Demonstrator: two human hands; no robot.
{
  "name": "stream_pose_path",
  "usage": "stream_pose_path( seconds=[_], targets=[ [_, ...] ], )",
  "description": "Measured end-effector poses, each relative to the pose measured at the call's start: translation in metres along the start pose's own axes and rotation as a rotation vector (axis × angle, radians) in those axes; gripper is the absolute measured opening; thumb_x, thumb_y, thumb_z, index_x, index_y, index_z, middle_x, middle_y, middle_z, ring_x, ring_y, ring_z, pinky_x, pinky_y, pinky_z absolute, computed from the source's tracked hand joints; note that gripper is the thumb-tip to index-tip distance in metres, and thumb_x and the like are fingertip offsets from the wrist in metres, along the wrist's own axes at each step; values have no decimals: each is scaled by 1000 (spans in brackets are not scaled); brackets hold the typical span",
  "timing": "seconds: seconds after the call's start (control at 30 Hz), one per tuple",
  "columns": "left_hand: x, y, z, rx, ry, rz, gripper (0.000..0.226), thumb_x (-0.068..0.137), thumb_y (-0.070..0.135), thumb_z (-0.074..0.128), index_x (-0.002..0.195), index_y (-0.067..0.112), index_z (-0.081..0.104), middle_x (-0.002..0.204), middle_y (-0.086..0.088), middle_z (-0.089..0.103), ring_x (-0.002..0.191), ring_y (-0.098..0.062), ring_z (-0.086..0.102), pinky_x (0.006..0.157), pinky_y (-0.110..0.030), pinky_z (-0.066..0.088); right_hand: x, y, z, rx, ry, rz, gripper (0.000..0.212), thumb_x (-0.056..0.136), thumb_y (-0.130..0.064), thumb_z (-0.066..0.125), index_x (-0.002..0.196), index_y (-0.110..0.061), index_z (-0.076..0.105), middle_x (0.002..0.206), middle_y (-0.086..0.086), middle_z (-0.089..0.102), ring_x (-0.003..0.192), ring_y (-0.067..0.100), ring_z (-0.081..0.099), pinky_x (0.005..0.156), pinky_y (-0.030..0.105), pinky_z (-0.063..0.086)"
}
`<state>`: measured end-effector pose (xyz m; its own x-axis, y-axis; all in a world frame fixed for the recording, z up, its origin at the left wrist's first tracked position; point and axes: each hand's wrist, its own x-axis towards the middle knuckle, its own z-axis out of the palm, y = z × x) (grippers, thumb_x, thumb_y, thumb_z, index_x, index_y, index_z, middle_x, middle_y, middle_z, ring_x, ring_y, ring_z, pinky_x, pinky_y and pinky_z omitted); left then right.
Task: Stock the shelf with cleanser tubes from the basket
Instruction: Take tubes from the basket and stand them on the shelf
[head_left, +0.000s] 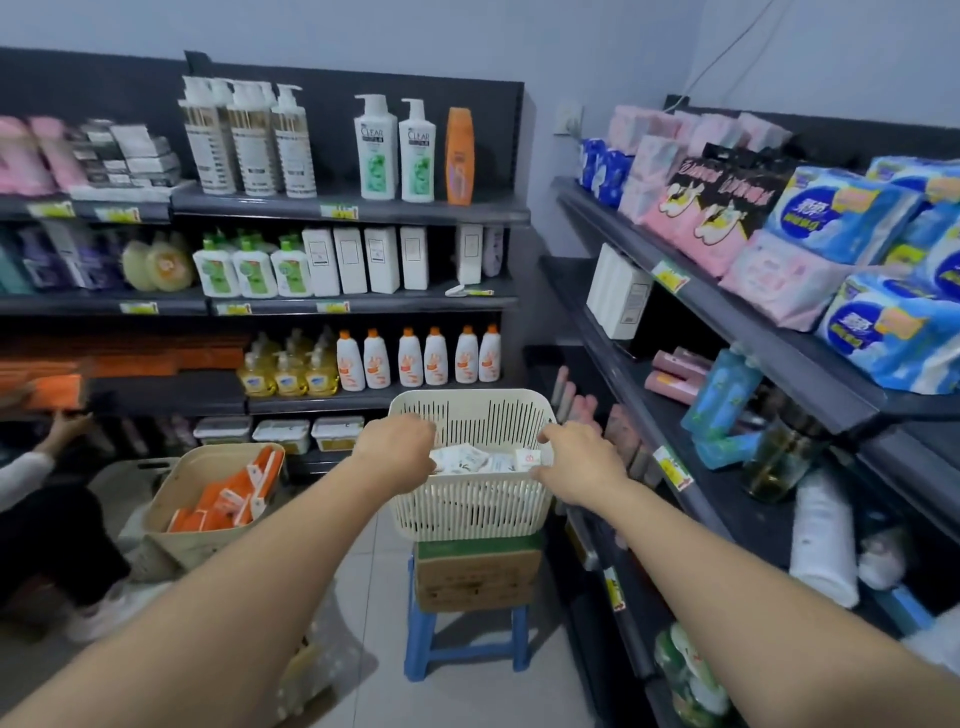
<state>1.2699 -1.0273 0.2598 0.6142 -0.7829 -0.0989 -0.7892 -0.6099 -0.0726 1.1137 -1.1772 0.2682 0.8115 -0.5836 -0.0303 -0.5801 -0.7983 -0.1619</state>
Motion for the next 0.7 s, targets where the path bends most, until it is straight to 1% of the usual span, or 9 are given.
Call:
stream_pose_path(
  seconds=[0.13, 0.27, 0.4, 0.47, 0.57, 0.7],
  targets=[
    [41, -7, 6, -3, -44, -49, 25, 91, 33, 59, 108, 14, 57, 114, -6, 60, 104, -25, 58, 83, -40, 53, 48, 4, 12, 3, -23, -38, 43, 87, -37, 63, 125, -19, 56, 126, 4, 58, 117, 27, 52, 91, 37, 44],
    [77, -11, 16, -4, -95, -82, 29, 92, 32, 58, 114, 13, 56, 118, -7, 59, 109, -26, 57, 83, -37, 49, 90, 8, 28, 38, -78, -78, 42, 87, -36, 64, 124, -17, 56, 124, 5, 58, 116, 26, 53, 91, 38, 47],
    [103, -15, 31, -65, -147, -120, 29, 91, 33, 59, 114, 15, 57, 117, -6, 61, 106, -25, 58, 84, -39, 53, 120, 14, 44, 67, -105, -92, 41, 87, -35, 63, 124, -18, 56, 124, 6, 58, 116, 26, 52, 91, 37, 46],
    [112, -16, 39, -102, -174, -139, 31, 91, 33, 59, 117, 16, 57, 118, -6, 61, 106, -25, 59, 84, -39, 54, 134, 17, 53, 84, -125, -94, 41, 88, -34, 63, 125, -20, 56, 124, 5, 58, 117, 26, 52, 91, 35, 45],
    [126, -18, 52, -135, -189, -140, 33, 93, 27, 57, 125, 21, 53, 119, -7, 60, 108, -26, 59, 84, -38, 52, 152, 19, 65, 103, -165, -97, 44, 87, -30, 64, 129, -21, 55, 125, 6, 58, 117, 27, 52, 91, 35, 45],
    [147, -27, 72, -122, -240, -155, 35, 94, 26, 55, 127, 16, 50, 119, -8, 58, 108, -26, 58, 84, -38, 52, 179, 17, 83, 117, -213, -100, 40, 86, -28, 64, 124, -21, 57, 123, 7, 60, 115, 27, 53, 90, 35, 46]
  ],
)
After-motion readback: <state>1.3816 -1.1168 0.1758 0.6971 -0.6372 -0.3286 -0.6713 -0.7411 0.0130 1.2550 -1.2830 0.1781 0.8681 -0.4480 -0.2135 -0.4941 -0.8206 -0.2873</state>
